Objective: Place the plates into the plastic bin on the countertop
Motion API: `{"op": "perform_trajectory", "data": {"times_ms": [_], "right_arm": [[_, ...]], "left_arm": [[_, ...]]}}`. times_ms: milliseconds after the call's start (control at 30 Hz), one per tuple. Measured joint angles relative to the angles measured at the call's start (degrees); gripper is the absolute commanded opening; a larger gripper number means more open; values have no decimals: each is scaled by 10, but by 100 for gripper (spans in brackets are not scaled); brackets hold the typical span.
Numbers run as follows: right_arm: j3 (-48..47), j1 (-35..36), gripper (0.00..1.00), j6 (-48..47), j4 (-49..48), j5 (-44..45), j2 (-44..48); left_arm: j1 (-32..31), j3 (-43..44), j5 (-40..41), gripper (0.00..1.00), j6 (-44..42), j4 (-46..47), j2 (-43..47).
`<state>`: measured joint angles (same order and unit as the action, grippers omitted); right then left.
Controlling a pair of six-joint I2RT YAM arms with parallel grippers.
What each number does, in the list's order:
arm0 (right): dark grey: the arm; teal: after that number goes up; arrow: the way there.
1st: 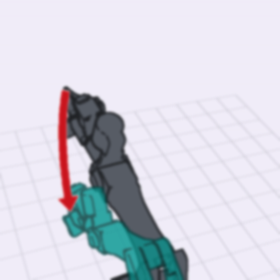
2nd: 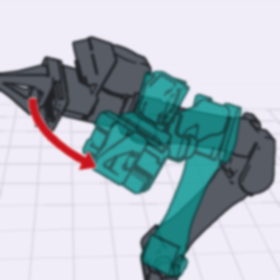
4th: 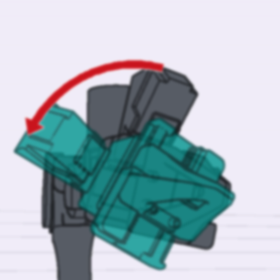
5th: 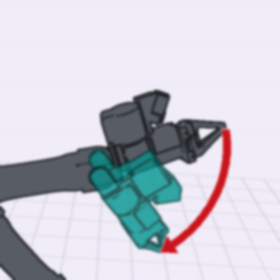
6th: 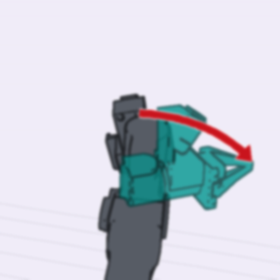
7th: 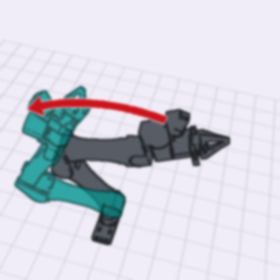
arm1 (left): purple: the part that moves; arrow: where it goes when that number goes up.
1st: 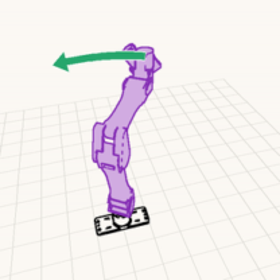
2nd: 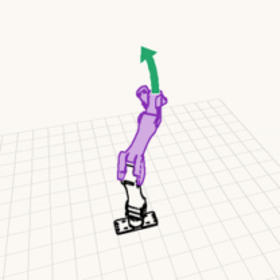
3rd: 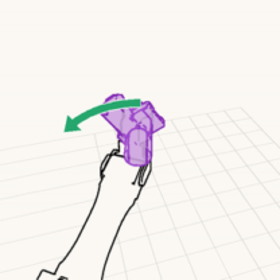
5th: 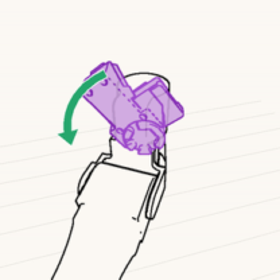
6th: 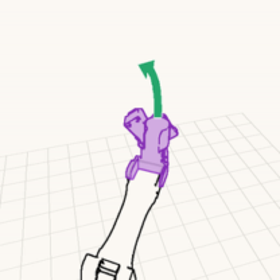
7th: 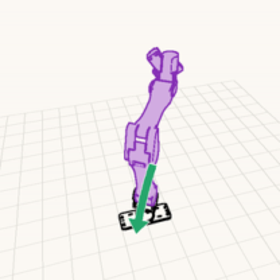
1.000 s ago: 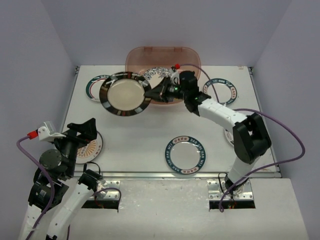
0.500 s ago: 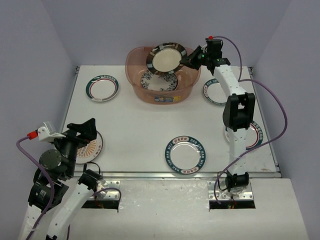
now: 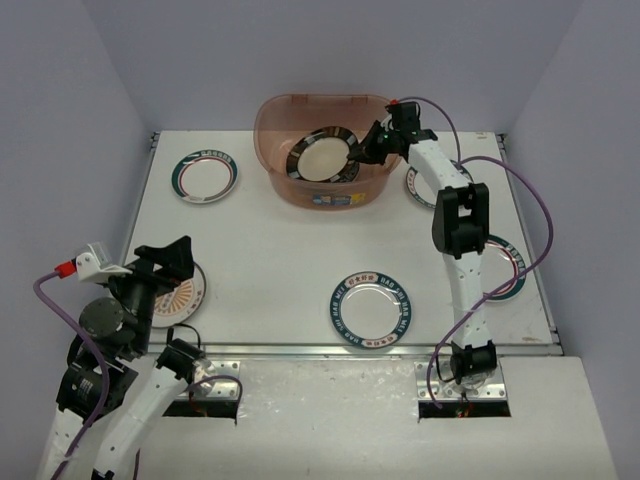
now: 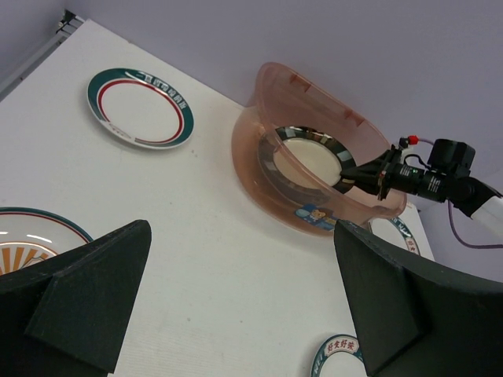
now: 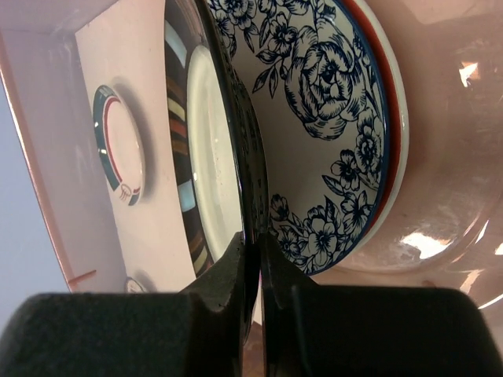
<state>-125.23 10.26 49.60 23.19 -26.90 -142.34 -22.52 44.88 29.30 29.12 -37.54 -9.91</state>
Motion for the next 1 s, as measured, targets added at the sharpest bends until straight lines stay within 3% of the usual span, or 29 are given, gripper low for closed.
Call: {"op": "perform_trajectory", "data": {"times_ms": [67,133,267,567,667,867,1000], "right_arm": [[0,0,36,-8,-3,-2,0],[0,0,64,-20,-5,0,2],[3,0,79,-35,-2,19,13],[4,7,89,-94,44,98,73],[4,12,99,-120,59,127,110],[-26,17,99,-158,78,142,151],[44,18,99,-176,95,137,217]], "left_arm": [[0,0,0,100,0,0,0],[0,0,0,100,0,0,0],[0,0,0,100,-2,0,0],[0,0,0,100,-2,0,0],[0,0,0,100,-2,0,0],[0,0,-8,100,-2,1,-22],[0,0,-37,100,-6,8,-70]]}}
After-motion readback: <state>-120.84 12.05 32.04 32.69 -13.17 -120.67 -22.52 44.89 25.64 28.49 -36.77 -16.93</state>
